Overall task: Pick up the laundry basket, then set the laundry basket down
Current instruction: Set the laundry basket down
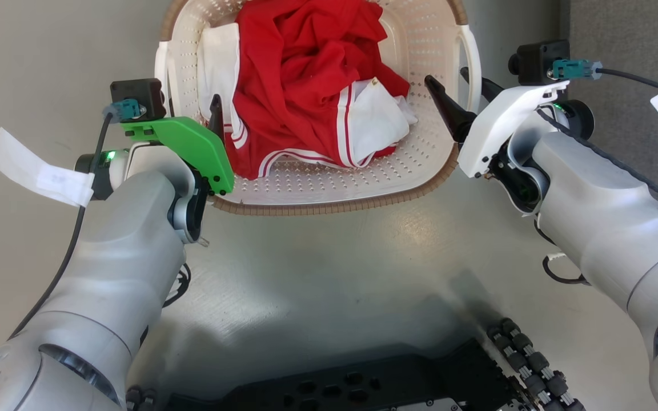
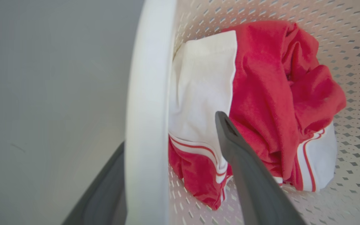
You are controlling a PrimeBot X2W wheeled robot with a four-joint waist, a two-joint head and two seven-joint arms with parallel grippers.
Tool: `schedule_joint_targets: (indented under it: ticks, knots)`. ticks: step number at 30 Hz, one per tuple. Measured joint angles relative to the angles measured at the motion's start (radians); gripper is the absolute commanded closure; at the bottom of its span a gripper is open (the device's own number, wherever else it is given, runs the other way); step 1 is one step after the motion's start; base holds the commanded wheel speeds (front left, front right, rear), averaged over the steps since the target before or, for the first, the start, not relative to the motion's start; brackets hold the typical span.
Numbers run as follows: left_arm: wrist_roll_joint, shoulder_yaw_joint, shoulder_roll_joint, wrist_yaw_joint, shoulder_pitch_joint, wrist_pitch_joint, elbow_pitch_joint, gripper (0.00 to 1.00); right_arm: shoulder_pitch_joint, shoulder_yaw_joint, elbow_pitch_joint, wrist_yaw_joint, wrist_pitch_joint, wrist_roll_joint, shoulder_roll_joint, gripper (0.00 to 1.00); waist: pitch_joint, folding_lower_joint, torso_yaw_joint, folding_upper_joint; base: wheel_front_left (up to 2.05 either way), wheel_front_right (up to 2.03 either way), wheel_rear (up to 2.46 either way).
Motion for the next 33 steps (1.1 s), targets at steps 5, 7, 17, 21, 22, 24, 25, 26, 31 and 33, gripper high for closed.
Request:
schedule_joint_targets:
  ticks: [5, 7, 17, 21, 22, 24, 25, 26, 31, 33]
  knots:
    - [0.001, -0.007, 0.0, -0.008, 0.0, 0.0, 0.015, 0.0, 0.002, 0.002, 0.006, 0.0, -0.007, 0.007, 0.006, 0.0, -0.021, 0.0, -0.003, 0.0, 0.0, 0.0, 0.0]
    - [0.001, -0.009, 0.0, -0.011, 0.0, 0.0, 0.016, 0.0, 0.002, 0.002, 0.009, 0.0, -0.008, 0.009, 0.005, 0.0, -0.031, 0.0, -0.003, 0.0, 0.0, 0.0, 0.0]
    - [0.002, -0.031, 0.001, -0.03, 0.004, -0.005, 0.026, 0.0, 0.032, 0.003, 0.021, 0.0, -0.008, 0.027, 0.006, 0.0, -0.085, 0.0, -0.006, 0.0, 0.0, 0.0, 0.0]
    - [0.001, -0.031, 0.002, -0.035, 0.015, -0.006, 0.04, 0.0, 0.045, 0.003, 0.025, 0.0, -0.009, 0.027, 0.01, 0.0, -0.112, 0.0, -0.008, 0.0, 0.0, 0.0, 0.0]
    - [0.001, -0.031, 0.002, -0.035, 0.017, -0.007, 0.044, 0.0, 0.047, 0.003, 0.026, 0.0, -0.009, 0.028, 0.011, 0.0, -0.119, 0.0, -0.008, 0.0, 0.0, 0.0, 0.0]
    - [0.001, -0.031, 0.002, -0.039, 0.018, -0.014, 0.049, 0.0, 0.049, 0.003, 0.029, 0.0, -0.009, 0.032, 0.011, 0.0, -0.135, 0.0, -0.009, 0.0, 0.0, 0.0, 0.0]
    - [0.001, -0.032, 0.002, -0.04, 0.019, -0.014, 0.05, 0.0, 0.052, 0.003, 0.03, 0.0, -0.009, 0.037, 0.011, 0.0, -0.143, 0.0, -0.01, 0.0, 0.0, 0.0, 0.0]
    - [0.001, -0.032, 0.002, -0.04, 0.022, -0.014, 0.052, 0.0, 0.057, 0.003, 0.032, 0.0, -0.009, 0.037, 0.01, 0.0, -0.151, 0.0, -0.01, 0.0, 0.0, 0.0, 0.0]
    - [0.001, -0.035, 0.002, -0.047, 0.053, -0.015, 0.059, 0.0, 0.086, 0.004, 0.042, 0.0, -0.009, 0.048, 0.005, 0.0, -0.195, 0.0, -0.012, 0.0, 0.0, 0.0, 0.0]
    - [0.001, -0.035, 0.002, -0.048, 0.06, -0.023, 0.065, 0.0, 0.091, 0.003, 0.047, 0.0, -0.009, 0.053, 0.003, 0.0, -0.214, 0.0, -0.012, 0.0, 0.0, 0.0, 0.0]
